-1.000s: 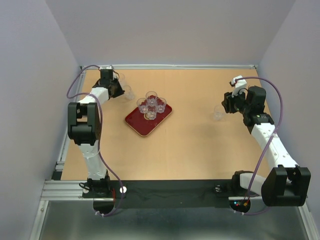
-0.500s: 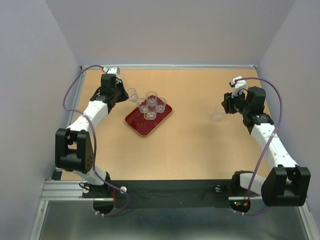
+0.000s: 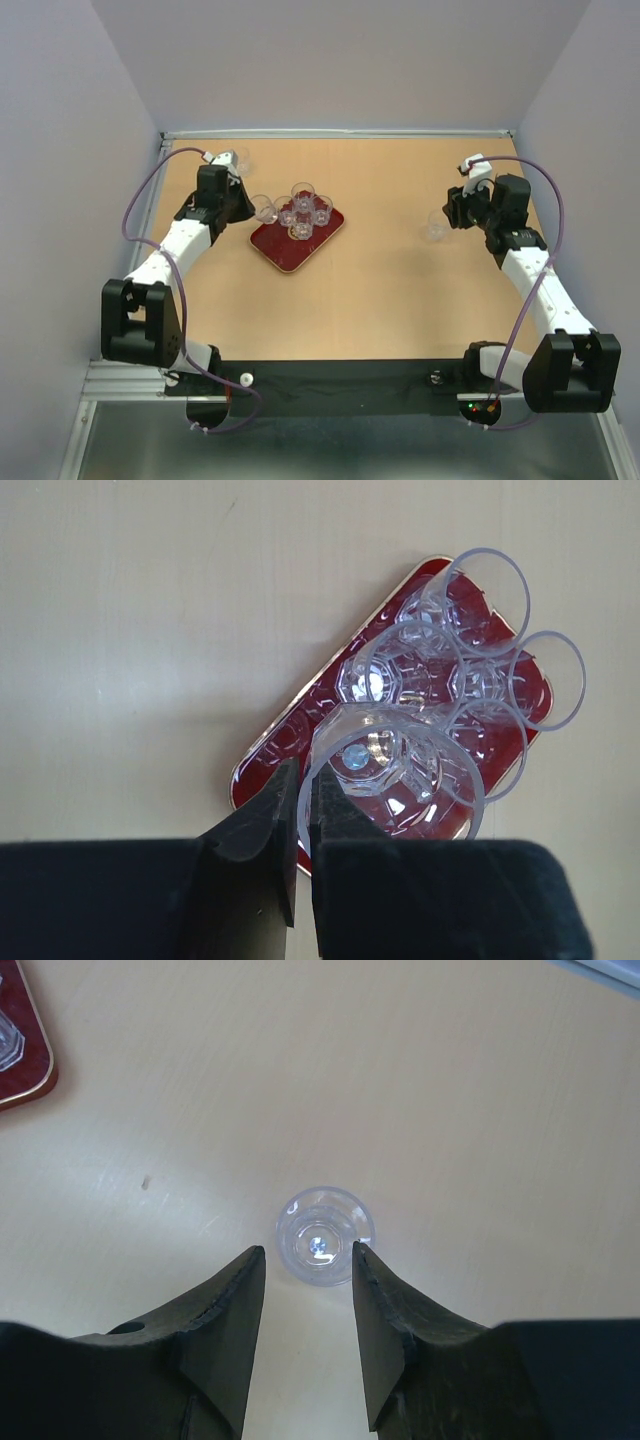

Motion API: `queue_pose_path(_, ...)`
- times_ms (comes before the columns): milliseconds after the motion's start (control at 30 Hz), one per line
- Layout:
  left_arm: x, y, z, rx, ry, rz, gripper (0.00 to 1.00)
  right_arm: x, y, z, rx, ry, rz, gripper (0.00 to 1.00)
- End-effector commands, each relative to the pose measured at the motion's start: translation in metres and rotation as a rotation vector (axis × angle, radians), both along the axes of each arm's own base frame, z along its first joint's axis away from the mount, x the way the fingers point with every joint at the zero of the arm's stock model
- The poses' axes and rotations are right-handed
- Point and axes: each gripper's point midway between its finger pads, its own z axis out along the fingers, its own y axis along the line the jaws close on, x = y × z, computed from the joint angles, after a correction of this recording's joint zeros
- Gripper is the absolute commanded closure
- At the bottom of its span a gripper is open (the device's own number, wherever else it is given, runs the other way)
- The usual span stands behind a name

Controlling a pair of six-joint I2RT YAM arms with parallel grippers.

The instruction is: Place the glasses into the tray

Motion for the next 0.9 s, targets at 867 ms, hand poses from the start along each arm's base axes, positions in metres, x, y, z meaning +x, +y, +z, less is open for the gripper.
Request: queue_pose_path(867,0.006,-0.015,-0.046,0.043,0.12,-0.076,1.0,0.003,-0.005,0.012,-0.017,-0.062,-0.002,0.54)
